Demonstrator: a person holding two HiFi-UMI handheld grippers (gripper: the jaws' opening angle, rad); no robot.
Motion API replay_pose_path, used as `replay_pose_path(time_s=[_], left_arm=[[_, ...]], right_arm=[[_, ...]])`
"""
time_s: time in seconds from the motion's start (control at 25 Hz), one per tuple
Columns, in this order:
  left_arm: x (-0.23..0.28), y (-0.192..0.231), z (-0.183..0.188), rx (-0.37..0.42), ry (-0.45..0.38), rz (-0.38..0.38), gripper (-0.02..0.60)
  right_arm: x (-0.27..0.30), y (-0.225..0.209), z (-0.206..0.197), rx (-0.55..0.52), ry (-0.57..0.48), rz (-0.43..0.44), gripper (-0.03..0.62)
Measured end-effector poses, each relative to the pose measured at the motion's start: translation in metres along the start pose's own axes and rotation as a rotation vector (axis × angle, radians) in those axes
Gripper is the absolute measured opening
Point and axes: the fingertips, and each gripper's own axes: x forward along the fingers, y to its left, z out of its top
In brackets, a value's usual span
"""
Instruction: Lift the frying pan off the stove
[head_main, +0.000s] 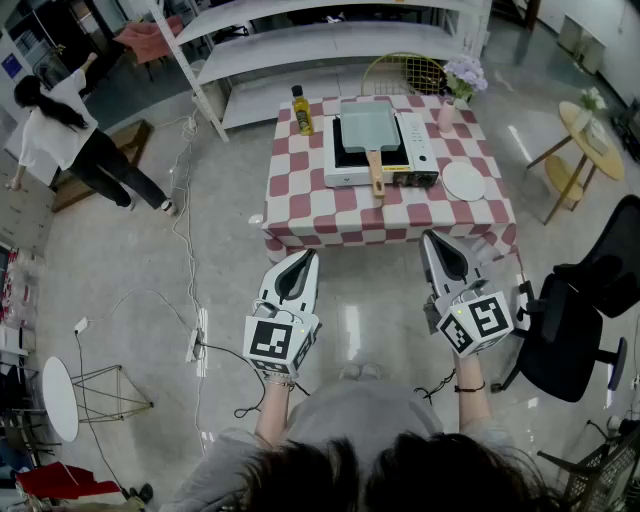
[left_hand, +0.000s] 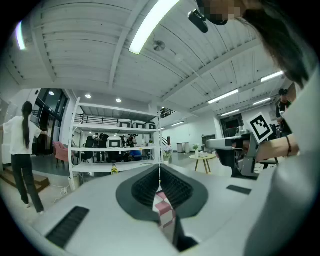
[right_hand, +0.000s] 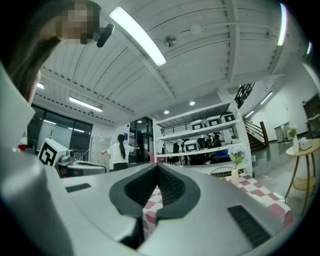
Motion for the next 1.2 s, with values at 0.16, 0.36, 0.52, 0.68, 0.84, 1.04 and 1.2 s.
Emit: replay_pose_path(time_s=[0.16,0.36,0.52,0.68,0.84,1.04,1.2], left_arm=[[0.002,-0.004,-0.001,0.007,0.005,-0.011,0.028],[0.002,-0.010,-0.001,-0.008,0.006,-0.005,0.028],[0.002,-0.015,0.001,-0.019,0.011,0.003,0.028],[0.000,-0.023,0.000,-0.017,0.016,0.017,0.028],[-0.002,-0.033,-0.002,-0.022,0.025,0.026,0.028],[-0.005,-0.038,-0.006,-0.013,0.049,0.024,0.028],[-0.003,-0.034,-0.008,-0.029,0.062,0.037,0.028]], right_arm=[[-0.002,-0.004,-0.001,-0.001,0.002,-0.001,0.021],[-0.006,-0.008,-0.001,0.016,-0.001,-0.001,0.021],[-0.009,-0.012,0.000,0.016,-0.011,0.007,0.021],[-0.016,-0.015,0.001,0.020,-0.025,0.012,0.021],[-0.019,-0.020,-0.001,0.044,-0.028,0.020,0.021],[-0.021,-0.021,-0.001,0.081,-0.037,0.027,0.021],[-0.016,-0.024,-0.004,0.118,-0.048,0.050,0.021]])
